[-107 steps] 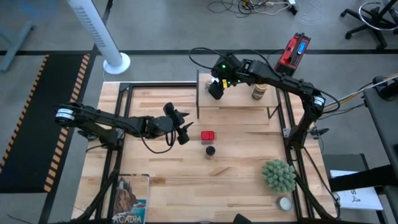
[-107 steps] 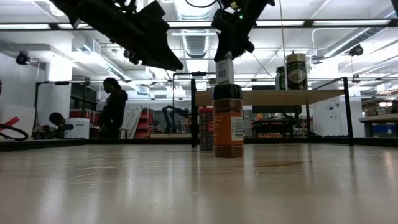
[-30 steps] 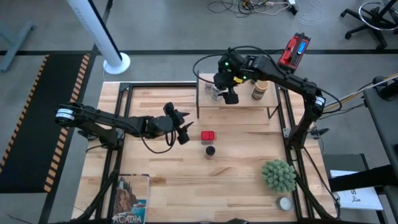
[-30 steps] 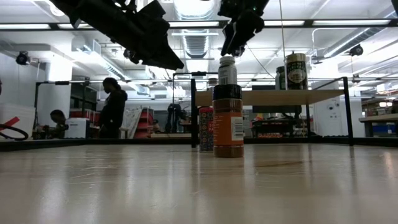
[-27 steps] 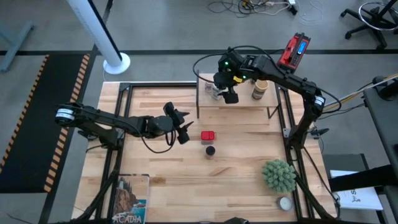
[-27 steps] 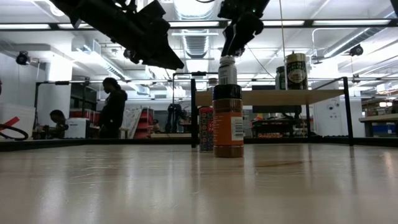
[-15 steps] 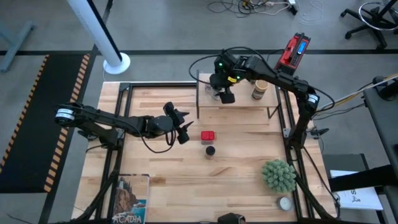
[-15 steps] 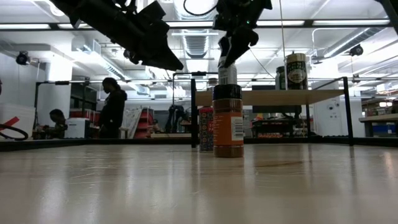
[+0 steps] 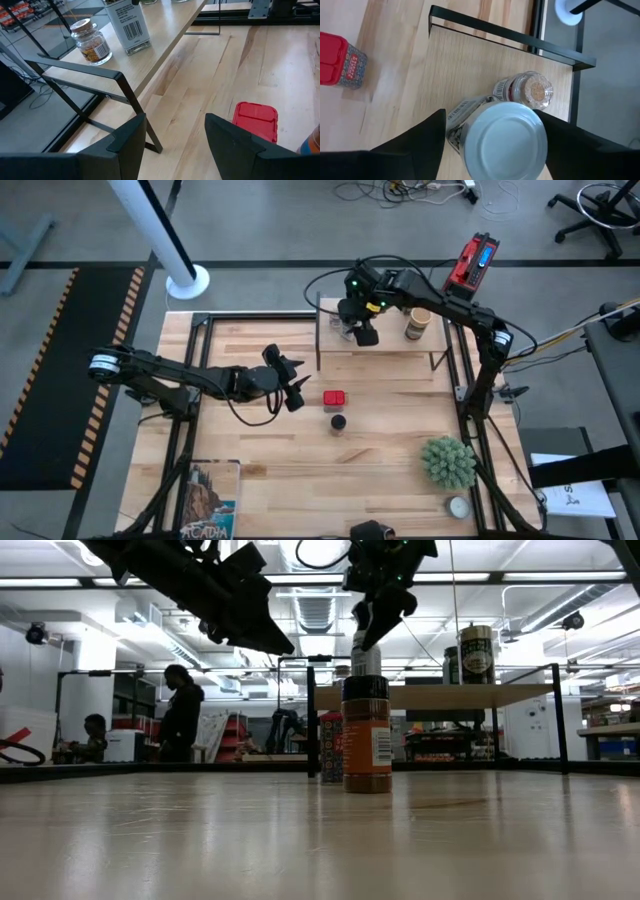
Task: Shelf spices
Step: Adjust the white seasoning bottle on the shelf
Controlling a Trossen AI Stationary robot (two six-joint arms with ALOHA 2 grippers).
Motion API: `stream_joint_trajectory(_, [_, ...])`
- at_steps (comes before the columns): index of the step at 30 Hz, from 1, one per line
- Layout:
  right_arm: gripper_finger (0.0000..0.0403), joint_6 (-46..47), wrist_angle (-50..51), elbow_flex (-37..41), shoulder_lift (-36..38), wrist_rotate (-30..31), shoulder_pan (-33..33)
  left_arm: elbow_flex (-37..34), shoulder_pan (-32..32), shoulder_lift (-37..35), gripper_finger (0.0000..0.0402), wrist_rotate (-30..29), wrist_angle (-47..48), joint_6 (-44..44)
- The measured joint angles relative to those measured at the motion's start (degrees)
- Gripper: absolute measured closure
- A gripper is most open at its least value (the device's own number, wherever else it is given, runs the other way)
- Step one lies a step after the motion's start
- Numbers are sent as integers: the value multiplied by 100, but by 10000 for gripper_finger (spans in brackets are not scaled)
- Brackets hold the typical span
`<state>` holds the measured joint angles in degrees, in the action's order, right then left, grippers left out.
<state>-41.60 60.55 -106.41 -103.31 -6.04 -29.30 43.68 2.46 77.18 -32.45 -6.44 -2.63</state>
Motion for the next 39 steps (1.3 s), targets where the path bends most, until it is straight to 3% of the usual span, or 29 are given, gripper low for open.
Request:
stream_joint_trajectory(10, [188, 116, 46, -2, 2, -21, 0, 0, 0, -1, 209, 2, 13, 0])
stream_joint_trajectory(19, [207, 658, 68, -9, 11, 7, 0, 0, 0, -1, 209, 4, 9, 0])
stream_joint_trajectory(39, [209, 4557, 101, -111, -4, 165, 17, 0, 0, 1, 209, 9, 4, -10])
